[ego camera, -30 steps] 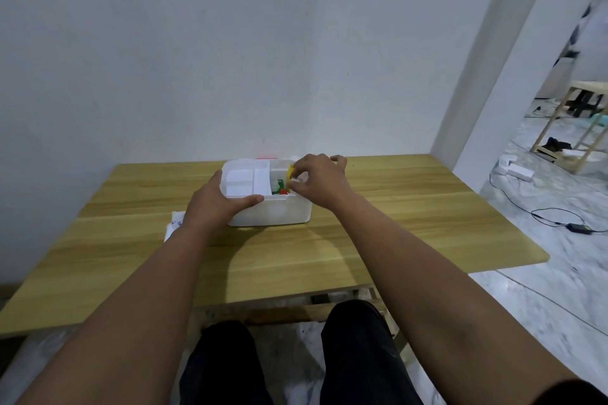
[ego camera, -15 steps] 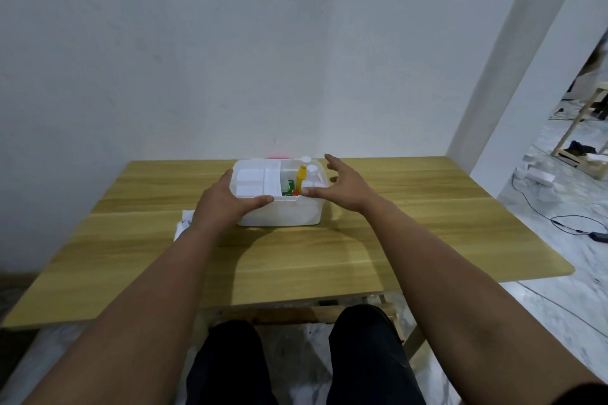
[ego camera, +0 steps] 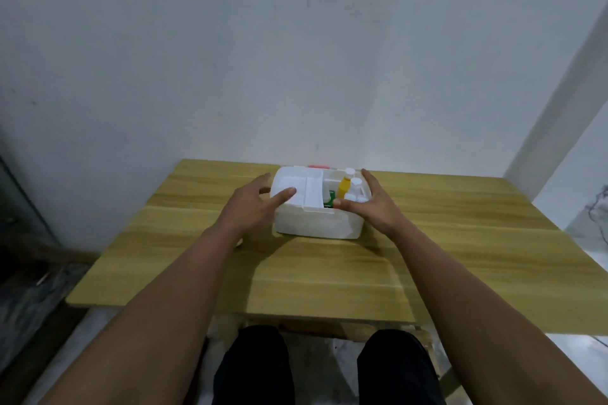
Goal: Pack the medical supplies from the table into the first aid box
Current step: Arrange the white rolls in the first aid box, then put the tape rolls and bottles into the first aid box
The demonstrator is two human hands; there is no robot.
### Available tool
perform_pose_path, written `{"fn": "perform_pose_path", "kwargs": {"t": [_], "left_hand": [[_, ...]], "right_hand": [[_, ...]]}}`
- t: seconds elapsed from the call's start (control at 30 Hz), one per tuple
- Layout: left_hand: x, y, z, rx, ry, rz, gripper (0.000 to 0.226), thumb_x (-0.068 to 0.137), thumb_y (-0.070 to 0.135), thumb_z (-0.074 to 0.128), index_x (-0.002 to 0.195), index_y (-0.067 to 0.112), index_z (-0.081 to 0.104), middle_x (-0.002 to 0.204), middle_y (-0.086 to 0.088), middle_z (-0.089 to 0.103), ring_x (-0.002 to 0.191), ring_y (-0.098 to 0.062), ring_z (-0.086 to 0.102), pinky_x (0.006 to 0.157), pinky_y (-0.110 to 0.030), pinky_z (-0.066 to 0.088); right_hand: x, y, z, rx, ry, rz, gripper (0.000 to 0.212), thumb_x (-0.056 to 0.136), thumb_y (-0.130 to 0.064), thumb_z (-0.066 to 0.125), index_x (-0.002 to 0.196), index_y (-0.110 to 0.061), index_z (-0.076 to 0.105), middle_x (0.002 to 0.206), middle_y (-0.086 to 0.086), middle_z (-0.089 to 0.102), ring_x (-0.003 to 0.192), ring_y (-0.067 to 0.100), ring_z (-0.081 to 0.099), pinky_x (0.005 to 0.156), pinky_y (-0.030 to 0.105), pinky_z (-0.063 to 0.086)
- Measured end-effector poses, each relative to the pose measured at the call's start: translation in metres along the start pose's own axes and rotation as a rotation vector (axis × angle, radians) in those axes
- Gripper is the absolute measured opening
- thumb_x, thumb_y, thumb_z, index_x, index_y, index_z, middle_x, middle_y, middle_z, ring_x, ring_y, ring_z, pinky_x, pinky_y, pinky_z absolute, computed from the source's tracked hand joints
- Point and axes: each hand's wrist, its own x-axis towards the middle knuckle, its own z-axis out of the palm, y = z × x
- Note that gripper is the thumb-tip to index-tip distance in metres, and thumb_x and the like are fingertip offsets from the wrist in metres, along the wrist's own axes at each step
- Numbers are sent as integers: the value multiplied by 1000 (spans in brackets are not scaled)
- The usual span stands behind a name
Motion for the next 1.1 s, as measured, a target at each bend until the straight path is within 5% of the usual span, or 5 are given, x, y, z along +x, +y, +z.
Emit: {"fn": "perform_pose_path", "kwargs": {"t": [0.13, 0.27, 0.63, 0.9, 1.1], "left_hand": [[5, -21, -31, 199, 202, -31, 57, 93, 60, 64, 143, 33, 58, 125, 8, 69, 95, -13, 70, 85, -40, 59], [6, -51, -50, 360, 76, -114, 46, 94, 35, 69, 138, 23, 65, 132, -3, 67, 114, -20, 64, 93, -37, 52], [32, -47, -63, 439, -257, -231, 85, 74, 66, 81, 139, 15, 64, 136, -6, 64, 116, -23, 61, 95, -38, 53], [33, -62, -73, 497, -238, -198, 50, 78, 42, 89, 118, 17, 74, 118, -6, 69, 99, -19, 63, 72, -30, 48], [30, -65, -73, 516, -196, -158, 37, 86, 42, 81, 116, 22, 72, 110, 0, 65, 99, -18, 61, 75, -32, 46]], "right_hand": [[1, -1, 1, 0, -13, 2, 141, 53, -58, 96, 165, -25, 18, 164, 0, 37, 146, 22, 41, 116, 37, 39], [0, -1, 2, 7, -9, 0, 128, 65, -44, 95, 165, -25, 18, 164, 1, 35, 146, 22, 40, 111, 33, 38], [-4, -4, 1, -10, -6, 8, 131, 61, -49, 94, 165, -27, 18, 164, 0, 36, 145, 22, 41, 117, 40, 41], [-5, -4, 1, 7, -3, 7, 128, 65, -45, 94, 166, -26, 19, 163, 1, 37, 144, 22, 42, 115, 38, 41], [-5, -4, 1, 18, 1, 9, 124, 67, -42, 94, 165, -27, 19, 164, 0, 36, 145, 21, 41, 117, 43, 42]]}}
